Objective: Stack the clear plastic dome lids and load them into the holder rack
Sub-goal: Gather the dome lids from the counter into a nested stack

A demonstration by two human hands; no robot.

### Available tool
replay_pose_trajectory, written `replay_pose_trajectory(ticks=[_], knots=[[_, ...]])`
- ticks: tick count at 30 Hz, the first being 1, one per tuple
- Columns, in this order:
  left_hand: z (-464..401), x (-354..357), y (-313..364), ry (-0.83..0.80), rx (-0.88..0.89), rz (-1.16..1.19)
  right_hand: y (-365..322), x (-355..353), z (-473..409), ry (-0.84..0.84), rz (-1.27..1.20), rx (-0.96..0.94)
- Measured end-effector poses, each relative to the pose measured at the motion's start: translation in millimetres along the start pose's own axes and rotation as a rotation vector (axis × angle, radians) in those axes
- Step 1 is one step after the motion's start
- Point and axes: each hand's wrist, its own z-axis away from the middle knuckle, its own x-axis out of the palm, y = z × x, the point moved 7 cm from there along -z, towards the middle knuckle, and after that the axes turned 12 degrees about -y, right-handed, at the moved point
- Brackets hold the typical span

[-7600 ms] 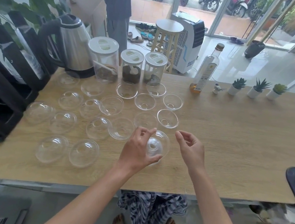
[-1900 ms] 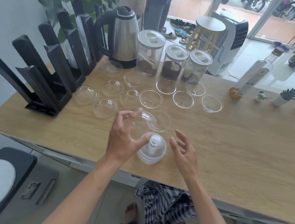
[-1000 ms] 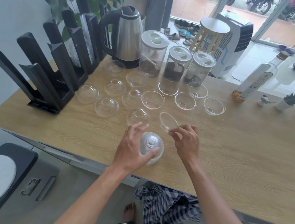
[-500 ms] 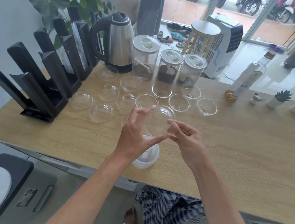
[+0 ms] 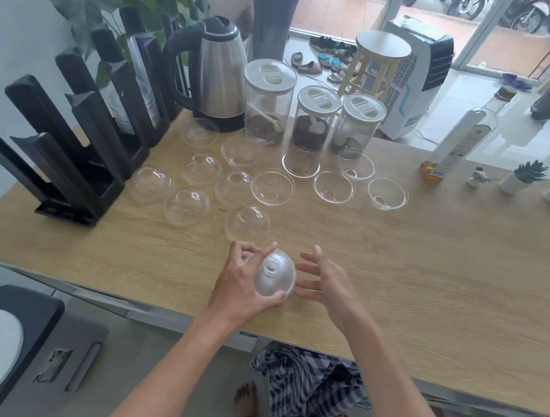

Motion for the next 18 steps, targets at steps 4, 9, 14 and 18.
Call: replay_pose_trajectory(ticks=[4,9,14,18], knots=[[8.0,-5.8,-17.4,0.048,-0.032,0.068,-11.8,18.9,-11.7,-0.03,0.115,-0.048],[22.3,-29.9,-49.2,0.124,-0.108,0.097,-57.9,44.2,-38.2,0.049,0.63,-0.308],[35.7,-48.4,-70.0,0.159,-0.17,0.114,-70.6,80.0,-72.1,-0.017,1.148,-0.356],[37.8,-49.2,-74.0,0.161,-0.161,0.139,-55.2,71.6,-73.7,0.022,1.106,-0.307]])
